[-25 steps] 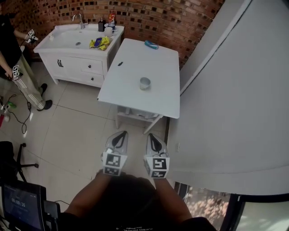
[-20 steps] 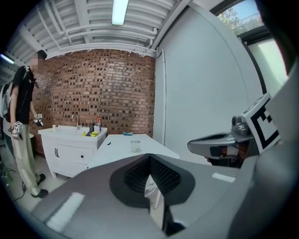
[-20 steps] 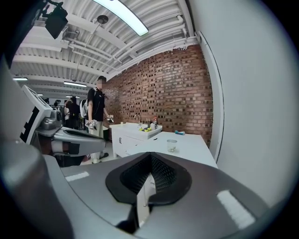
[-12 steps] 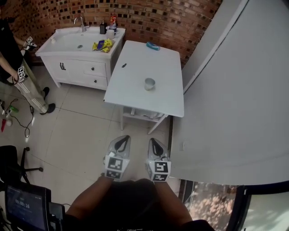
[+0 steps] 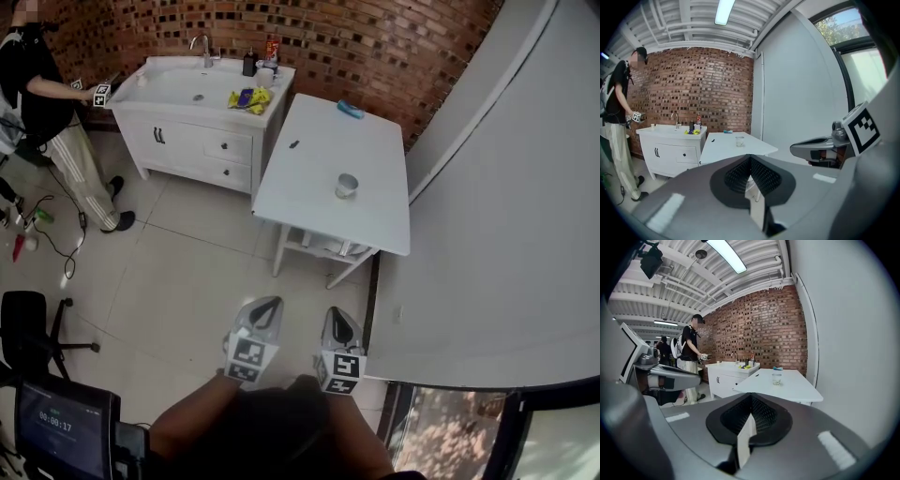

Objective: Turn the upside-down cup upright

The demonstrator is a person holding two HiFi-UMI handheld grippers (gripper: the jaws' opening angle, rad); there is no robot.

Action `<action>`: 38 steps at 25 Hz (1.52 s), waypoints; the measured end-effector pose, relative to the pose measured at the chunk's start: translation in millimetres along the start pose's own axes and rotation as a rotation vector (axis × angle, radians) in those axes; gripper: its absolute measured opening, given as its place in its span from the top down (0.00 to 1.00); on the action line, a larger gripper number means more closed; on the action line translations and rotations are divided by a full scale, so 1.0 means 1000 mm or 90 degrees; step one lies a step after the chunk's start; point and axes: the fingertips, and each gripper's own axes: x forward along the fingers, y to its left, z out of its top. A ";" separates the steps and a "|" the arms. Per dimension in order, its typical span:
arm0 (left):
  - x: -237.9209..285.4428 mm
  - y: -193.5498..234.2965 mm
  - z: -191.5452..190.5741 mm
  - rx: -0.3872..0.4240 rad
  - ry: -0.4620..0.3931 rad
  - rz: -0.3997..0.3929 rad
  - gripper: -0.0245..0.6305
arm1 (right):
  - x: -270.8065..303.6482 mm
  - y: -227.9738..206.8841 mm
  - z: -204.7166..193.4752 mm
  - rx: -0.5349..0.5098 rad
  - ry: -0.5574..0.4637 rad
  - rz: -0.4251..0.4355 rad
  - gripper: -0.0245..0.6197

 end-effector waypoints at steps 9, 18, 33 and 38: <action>-0.010 0.008 -0.010 0.005 0.001 0.003 0.97 | -0.002 0.012 -0.025 -0.004 0.019 0.003 0.94; -0.031 0.007 -0.016 0.012 -0.001 0.005 0.97 | -0.015 0.023 -0.026 0.001 0.000 0.003 0.94; -0.033 0.010 -0.024 0.013 0.001 0.000 0.97 | -0.021 0.032 -0.019 -0.018 -0.009 -0.020 0.94; -0.025 0.002 -0.020 0.013 -0.004 -0.013 0.97 | -0.027 0.023 -0.012 -0.018 -0.024 -0.037 0.95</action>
